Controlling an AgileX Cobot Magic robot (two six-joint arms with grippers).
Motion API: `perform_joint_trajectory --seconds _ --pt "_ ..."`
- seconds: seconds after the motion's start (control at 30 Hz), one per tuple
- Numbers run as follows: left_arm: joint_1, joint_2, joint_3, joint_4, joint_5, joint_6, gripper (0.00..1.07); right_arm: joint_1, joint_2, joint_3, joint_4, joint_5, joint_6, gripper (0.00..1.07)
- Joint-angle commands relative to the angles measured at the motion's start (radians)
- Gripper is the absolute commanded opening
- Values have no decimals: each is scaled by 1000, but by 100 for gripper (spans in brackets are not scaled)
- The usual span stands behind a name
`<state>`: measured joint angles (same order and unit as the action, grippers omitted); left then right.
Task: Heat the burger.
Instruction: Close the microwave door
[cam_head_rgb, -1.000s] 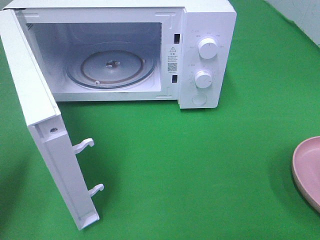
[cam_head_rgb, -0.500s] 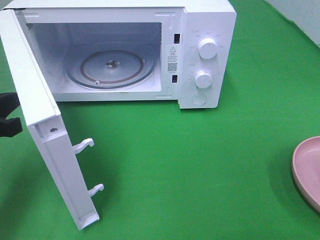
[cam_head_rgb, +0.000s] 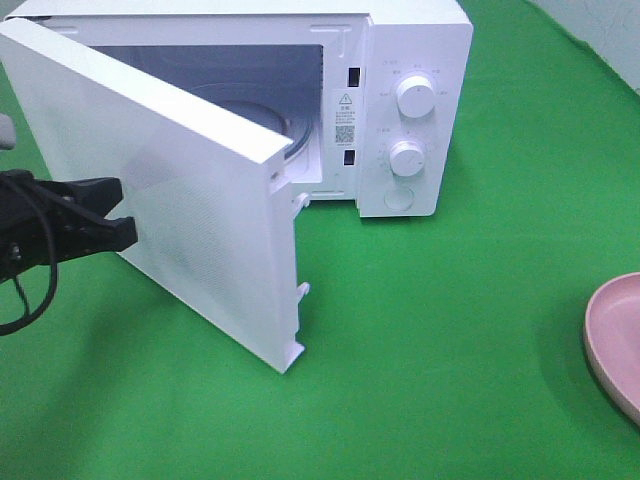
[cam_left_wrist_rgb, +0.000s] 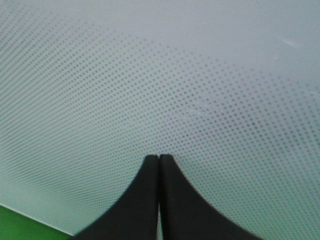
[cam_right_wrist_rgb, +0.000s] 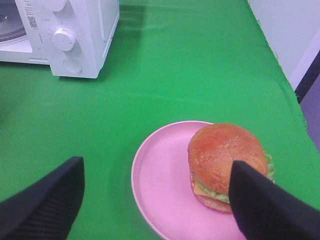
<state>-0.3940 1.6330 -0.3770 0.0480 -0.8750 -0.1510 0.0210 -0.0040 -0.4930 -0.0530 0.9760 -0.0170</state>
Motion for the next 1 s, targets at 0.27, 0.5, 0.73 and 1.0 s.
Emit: perform_joint_trajectory --seconds 0.27,0.5,0.73,1.0 --pt "-126 115 -178 -142 3 34 0 -7 -27 1 2 -20 7 76" --pt "-148 180 -298 -162 57 34 0 -7 -27 1 2 -20 7 76" --pt "-148 261 -457 -162 114 34 0 -7 -27 1 2 -20 7 76" --pt "-148 332 -572 -162 141 34 0 -7 -27 1 2 -20 7 76"
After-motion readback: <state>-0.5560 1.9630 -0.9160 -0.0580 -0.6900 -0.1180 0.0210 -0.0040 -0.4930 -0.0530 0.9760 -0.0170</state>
